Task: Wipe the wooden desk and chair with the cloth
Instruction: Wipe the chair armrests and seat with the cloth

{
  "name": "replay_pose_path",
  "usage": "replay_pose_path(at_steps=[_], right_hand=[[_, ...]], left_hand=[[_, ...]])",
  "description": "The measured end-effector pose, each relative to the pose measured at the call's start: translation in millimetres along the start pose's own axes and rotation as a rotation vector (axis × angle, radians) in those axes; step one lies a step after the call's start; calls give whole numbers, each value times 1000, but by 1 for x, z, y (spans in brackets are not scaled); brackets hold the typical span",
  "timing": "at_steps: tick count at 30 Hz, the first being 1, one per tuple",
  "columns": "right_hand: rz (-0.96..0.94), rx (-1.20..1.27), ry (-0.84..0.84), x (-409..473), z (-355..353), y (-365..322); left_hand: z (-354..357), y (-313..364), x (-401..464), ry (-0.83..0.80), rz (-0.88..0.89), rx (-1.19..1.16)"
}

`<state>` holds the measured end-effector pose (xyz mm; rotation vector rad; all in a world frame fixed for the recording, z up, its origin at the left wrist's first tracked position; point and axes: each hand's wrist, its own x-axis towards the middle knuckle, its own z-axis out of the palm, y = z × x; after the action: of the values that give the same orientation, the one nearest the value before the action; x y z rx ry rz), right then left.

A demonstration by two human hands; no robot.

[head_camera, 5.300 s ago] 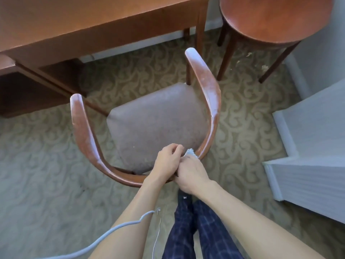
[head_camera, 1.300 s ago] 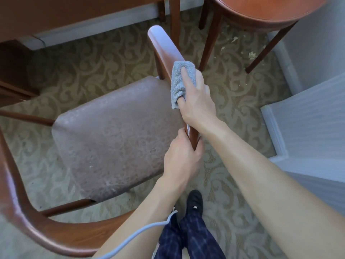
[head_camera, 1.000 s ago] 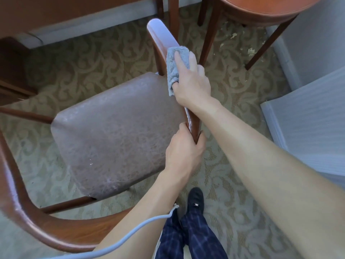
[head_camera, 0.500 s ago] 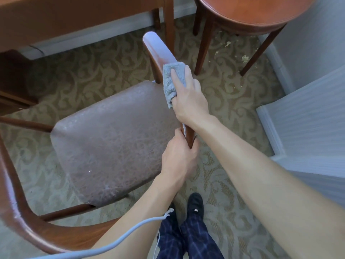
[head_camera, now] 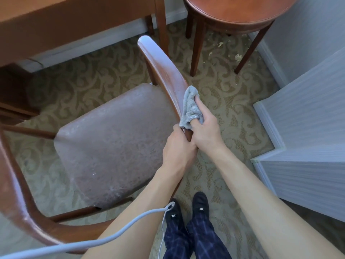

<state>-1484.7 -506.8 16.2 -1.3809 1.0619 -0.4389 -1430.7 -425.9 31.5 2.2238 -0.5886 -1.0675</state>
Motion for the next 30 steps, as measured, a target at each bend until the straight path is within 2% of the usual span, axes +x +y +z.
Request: replay_pose_path(at_steps=[5, 7, 9, 11, 15, 23, 27, 30], right_hand=[[35, 127, 201, -15, -23, -2], [83, 197, 205, -21, -38, -6], [99, 247, 171, -26, -50, -14], [103, 251, 146, -26, -56, -22], [105, 202, 90, -5, -49, -36], [75, 35, -43, 105, -35, -57], [98, 101, -193, 173, -14, -74], [203, 205, -365, 219, 13, -82]], left_hand=[[-3, -8, 4, -98, -29, -123], [-10, -11, 7, -109, -53, -250], [-19, -7, 12, -55, -105, -384], [-32, 6, 20, -36, -82, -414], [-50, 24, 54, 10, 4, -299], [-63, 71, 147, 281, 42, -125], [-52, 85, 177, 400, 38, -82], [-29, 88, 183, 489, 4, -73]])
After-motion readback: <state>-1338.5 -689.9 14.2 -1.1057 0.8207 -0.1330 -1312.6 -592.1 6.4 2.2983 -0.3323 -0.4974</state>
